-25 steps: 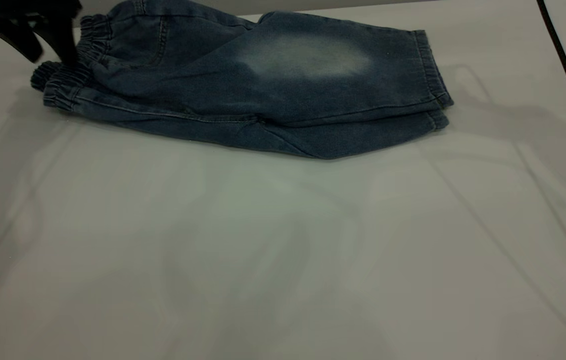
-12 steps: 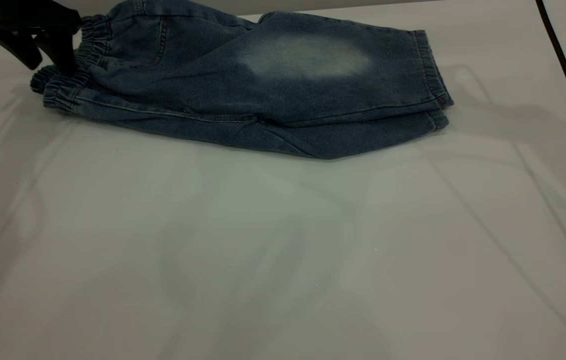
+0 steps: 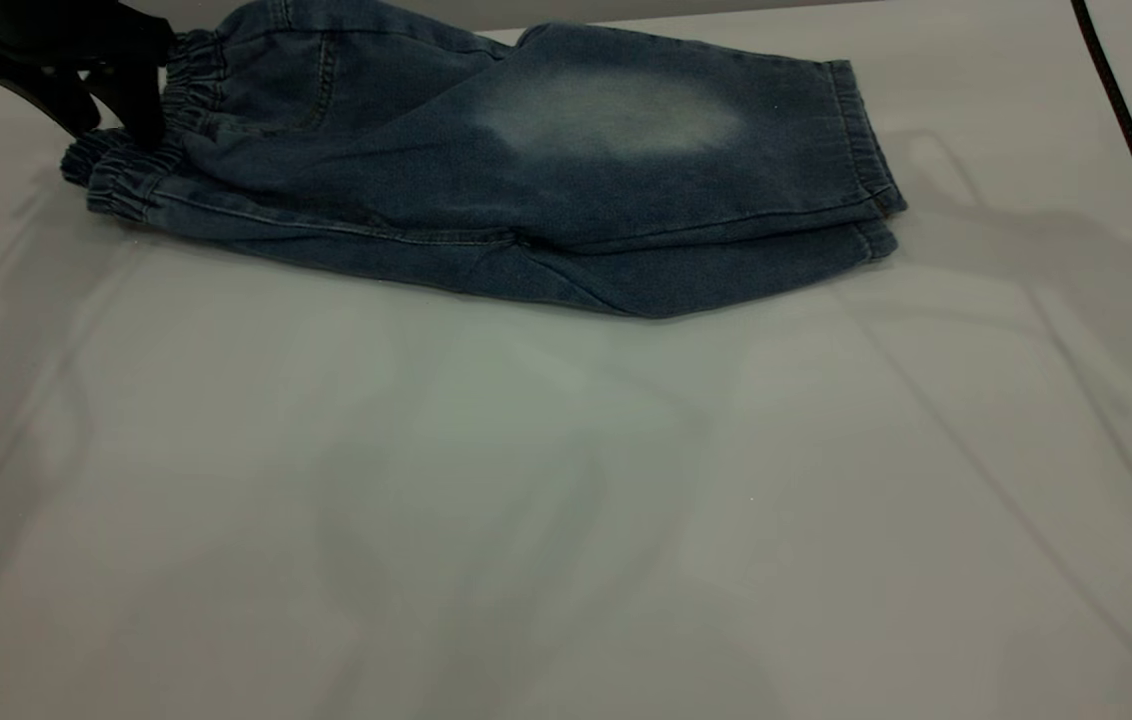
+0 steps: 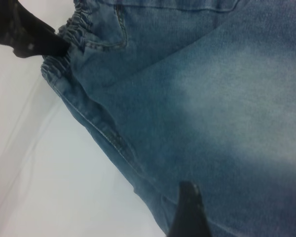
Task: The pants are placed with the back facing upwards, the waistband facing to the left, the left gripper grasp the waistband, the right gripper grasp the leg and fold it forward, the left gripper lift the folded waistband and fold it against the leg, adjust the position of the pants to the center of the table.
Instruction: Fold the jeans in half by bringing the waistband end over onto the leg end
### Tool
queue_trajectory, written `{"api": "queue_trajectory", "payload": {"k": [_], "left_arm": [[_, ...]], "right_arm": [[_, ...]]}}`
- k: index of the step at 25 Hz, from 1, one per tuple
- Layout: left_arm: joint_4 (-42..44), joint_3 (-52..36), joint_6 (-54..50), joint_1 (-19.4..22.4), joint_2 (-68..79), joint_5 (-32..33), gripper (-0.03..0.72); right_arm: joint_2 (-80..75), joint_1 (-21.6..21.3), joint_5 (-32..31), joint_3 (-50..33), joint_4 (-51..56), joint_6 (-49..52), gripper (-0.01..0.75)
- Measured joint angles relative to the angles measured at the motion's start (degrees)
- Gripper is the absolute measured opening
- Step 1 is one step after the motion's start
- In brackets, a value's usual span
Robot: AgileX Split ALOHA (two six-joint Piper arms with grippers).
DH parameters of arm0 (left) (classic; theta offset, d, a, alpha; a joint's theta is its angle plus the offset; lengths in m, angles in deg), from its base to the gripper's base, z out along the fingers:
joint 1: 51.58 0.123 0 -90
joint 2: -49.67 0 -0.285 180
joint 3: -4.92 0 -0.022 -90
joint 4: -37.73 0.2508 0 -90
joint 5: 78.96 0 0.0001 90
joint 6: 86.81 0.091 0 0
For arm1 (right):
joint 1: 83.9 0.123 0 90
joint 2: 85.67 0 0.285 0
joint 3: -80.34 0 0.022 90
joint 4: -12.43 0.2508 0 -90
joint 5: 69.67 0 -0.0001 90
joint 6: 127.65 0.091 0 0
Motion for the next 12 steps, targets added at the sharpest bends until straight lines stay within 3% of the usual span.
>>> {"api": "queue_trajectory", "payload": {"k": [12], "left_arm": [[-3.0, 0.1, 0.0, 0.0, 2.1, 0.1, 0.439]], "right_arm": [[-0.1, 0.6, 3.1, 0.0, 0.4, 0.2, 0.456]]}}
